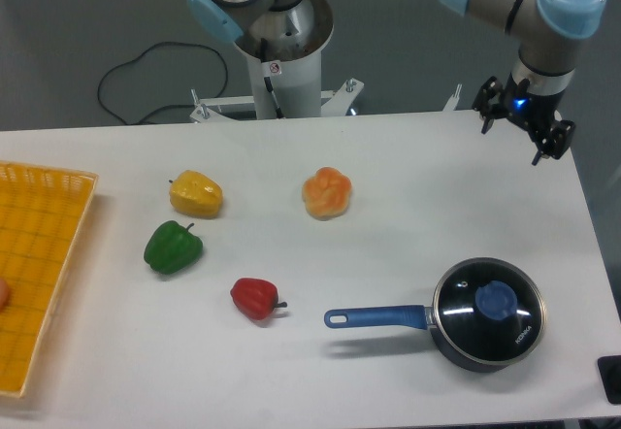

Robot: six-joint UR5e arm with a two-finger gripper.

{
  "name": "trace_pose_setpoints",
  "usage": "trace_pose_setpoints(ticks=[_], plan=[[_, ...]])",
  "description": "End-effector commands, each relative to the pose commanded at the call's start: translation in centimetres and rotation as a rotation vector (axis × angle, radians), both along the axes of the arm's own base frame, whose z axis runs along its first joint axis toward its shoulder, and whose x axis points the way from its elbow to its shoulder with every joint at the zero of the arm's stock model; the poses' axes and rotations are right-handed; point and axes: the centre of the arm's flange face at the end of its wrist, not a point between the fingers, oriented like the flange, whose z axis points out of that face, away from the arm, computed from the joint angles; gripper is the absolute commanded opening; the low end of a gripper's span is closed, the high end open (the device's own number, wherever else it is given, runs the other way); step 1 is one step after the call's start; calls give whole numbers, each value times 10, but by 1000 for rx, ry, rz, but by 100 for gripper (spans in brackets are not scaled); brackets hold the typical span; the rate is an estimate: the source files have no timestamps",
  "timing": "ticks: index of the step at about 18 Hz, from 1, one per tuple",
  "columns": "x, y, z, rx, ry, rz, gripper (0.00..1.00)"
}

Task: Open the lid

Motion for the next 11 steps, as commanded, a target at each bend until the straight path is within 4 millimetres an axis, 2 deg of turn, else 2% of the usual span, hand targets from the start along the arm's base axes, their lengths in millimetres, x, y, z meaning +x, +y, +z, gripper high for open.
trace_pose_setpoints(ticks=[2, 5, 8, 11], plan=[[0, 1, 1, 4, 7, 14, 100], [-1, 0, 3, 17, 7, 137, 100], [-6, 2, 12, 30, 19, 213, 100], [-6, 8, 6, 35, 6, 316, 100]])
